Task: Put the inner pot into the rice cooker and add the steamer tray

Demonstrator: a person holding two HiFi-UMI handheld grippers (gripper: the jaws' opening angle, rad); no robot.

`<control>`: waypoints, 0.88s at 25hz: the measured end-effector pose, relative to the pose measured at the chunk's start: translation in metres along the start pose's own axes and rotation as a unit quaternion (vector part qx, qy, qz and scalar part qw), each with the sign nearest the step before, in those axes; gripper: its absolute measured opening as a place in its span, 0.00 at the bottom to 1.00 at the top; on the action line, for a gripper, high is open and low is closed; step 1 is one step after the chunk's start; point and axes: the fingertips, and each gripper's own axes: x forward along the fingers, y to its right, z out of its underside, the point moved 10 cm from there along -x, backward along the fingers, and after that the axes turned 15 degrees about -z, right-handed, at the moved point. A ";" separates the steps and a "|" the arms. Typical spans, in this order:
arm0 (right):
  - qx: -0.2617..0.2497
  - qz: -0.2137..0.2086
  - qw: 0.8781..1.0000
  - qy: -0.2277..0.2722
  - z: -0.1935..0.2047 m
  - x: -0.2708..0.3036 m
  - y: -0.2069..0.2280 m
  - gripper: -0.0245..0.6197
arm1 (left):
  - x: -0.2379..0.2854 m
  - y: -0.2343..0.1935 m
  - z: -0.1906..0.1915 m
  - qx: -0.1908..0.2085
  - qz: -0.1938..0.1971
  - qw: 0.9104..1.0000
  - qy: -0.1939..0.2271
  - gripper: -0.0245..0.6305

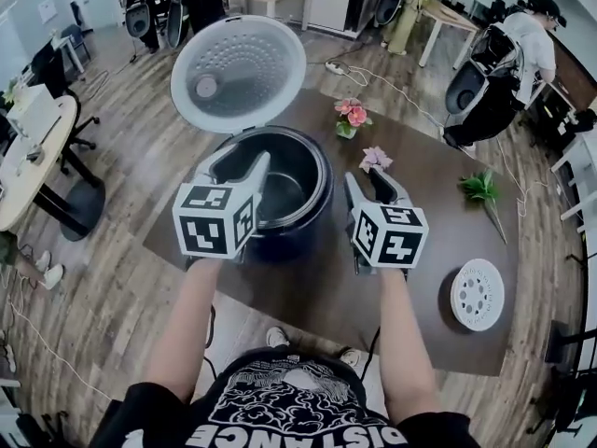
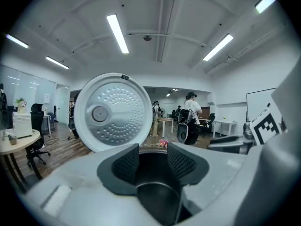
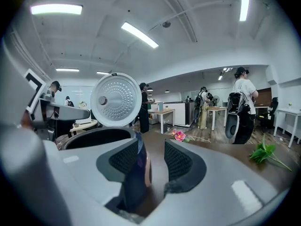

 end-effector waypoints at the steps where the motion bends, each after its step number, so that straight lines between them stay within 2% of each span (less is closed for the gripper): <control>1: 0.001 0.005 1.000 0.002 0.001 -0.008 0.006 0.31 | 0.001 0.010 -0.002 0.003 0.007 1.000 0.001 0.31; 11: 0.018 0.051 0.998 0.013 0.009 -0.094 0.060 0.35 | 0.003 0.110 -0.022 0.025 0.071 0.997 0.014 0.31; 22: 0.055 0.119 0.991 0.017 0.048 -0.199 0.126 0.39 | 0.012 0.246 -0.001 0.053 0.160 0.986 -0.013 0.33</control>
